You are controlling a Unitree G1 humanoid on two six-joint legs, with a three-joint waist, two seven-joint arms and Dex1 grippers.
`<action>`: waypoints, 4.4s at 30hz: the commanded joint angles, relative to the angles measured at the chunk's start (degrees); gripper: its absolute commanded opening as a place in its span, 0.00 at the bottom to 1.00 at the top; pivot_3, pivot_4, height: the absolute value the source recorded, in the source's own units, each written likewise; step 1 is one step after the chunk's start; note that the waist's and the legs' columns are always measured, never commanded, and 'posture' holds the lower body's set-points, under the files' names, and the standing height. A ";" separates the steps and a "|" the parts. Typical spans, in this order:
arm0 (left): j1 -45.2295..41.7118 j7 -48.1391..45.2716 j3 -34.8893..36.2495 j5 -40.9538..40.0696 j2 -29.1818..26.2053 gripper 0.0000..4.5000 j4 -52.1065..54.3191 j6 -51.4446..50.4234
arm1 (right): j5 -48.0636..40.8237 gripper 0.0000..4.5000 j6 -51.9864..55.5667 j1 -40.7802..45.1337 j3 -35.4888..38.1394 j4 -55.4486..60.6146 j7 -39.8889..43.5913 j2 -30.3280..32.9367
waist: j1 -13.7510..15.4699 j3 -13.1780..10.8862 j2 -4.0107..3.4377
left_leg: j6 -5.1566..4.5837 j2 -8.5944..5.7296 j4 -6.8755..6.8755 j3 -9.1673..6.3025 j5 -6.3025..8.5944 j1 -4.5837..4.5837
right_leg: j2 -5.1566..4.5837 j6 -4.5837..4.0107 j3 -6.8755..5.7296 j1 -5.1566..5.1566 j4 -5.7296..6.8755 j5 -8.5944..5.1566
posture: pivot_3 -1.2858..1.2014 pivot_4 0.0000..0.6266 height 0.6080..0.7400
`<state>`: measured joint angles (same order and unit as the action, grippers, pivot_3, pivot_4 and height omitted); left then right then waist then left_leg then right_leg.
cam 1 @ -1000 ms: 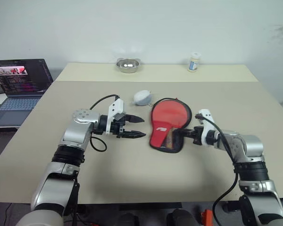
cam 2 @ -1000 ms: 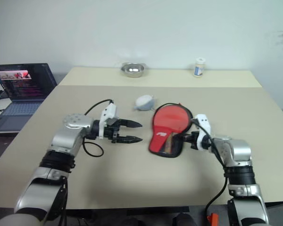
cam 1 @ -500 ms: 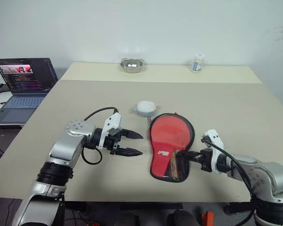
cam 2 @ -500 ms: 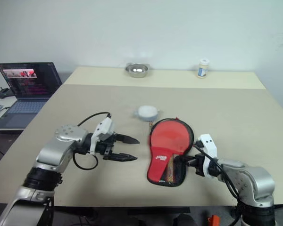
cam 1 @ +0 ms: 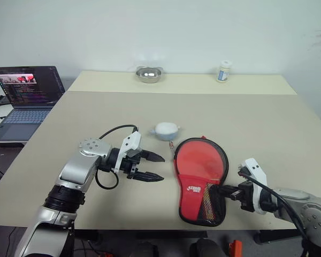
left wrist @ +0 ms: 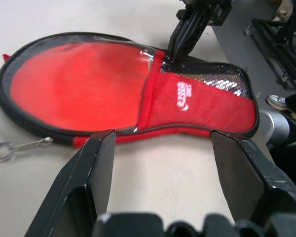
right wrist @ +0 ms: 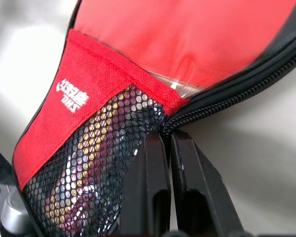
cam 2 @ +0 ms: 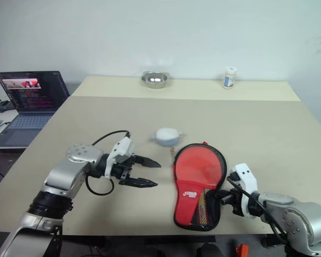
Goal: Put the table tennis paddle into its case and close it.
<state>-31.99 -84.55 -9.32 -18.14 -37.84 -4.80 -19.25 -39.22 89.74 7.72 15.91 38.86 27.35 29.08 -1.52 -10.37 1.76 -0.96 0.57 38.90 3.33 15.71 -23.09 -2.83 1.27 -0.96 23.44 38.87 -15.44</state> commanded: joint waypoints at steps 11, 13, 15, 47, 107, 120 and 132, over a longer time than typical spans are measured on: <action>0.30 -0.72 -0.27 -0.66 0.05 0.73 0.28 2.58 | 0.01 0.00 -4.09 0.27 -0.39 -2.38 0.26 3.34 | 0.03 0.00 0.01 | 0.00 0.01 0.00 -0.01 0.00 0.00 | 0.03 0.00 0.01 -0.01 0.00 0.00 | 0.52 0.24 1.00; 0.47 -0.66 -0.33 -0.66 0.11 0.73 0.22 2.80 | -0.24 0.00 -4.19 0.70 0.73 -2.95 -0.08 3.23 | 0.03 0.00 0.01 | 0.00 0.02 0.00 -0.01 0.00 0.01 | 0.03 0.00 0.01 -0.01 0.01 0.00 | 0.52 0.24 1.00; 0.63 -0.61 -0.39 -0.68 0.14 0.73 0.24 2.97 | -0.47 0.11 -4.66 0.53 0.82 -2.49 0.24 4.35 | 0.03 0.00 0.01 | 0.00 0.02 0.00 -0.01 0.00 0.01 | 0.03 0.01 0.01 -0.01 0.01 0.00 | 0.52 0.24 1.00; -8.11 21.39 4.99 1.68 7.56 1.00 -8.35 0.25 | 20.96 1.00 -51.77 8.13 -29.51 -19.00 8.22 1.24 | 1.27 -0.04 0.13 | 0.01 -0.01 0.09 -0.02 -0.01 -0.09 | -0.02 0.00 -0.03 0.04 -0.01 0.01 | 0.52 0.24 1.00; -42.05 53.39 0.21 30.18 30.31 1.00 -71.13 19.72 | 30.42 1.00 -42.36 7.50 -34.08 -25.91 6.62 0.95 | 1.60 1.16 1.01 | -0.28 -0.09 0.14 -0.03 -0.24 0.25 | -0.11 0.24 -0.13 -0.35 -0.01 0.16 | 0.52 0.24 1.00; -39.98 53.34 0.55 32.02 33.07 1.00 -72.03 19.00 | 30.84 1.00 -42.06 5.77 -33.61 -29.45 5.66 -0.40 | 1.32 1.32 1.01 | -0.28 -0.05 0.08 0.02 -0.24 0.29 | -0.09 0.24 -0.11 -0.32 0.00 0.16 | 0.52 0.24 1.00; -38.87 44.21 15.95 17.56 29.79 1.00 -70.21 12.12 | 30.86 1.00 -42.15 6.92 -33.89 -28.80 5.54 -1.07 | 1.25 1.35 1.02 | -0.28 -0.04 0.07 0.01 -0.24 0.28 | -0.10 0.23 -0.14 -0.30 -0.01 0.17 | 0.52 0.24 1.00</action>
<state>-70.23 -38.78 5.07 1.48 -7.45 -76.89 -6.70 -10.25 44.12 17.21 -14.77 15.10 33.28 27.61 -0.27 -9.02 2.78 -1.23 0.54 38.97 3.34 15.47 -22.81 -2.93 1.50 -1.10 23.14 38.86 -15.27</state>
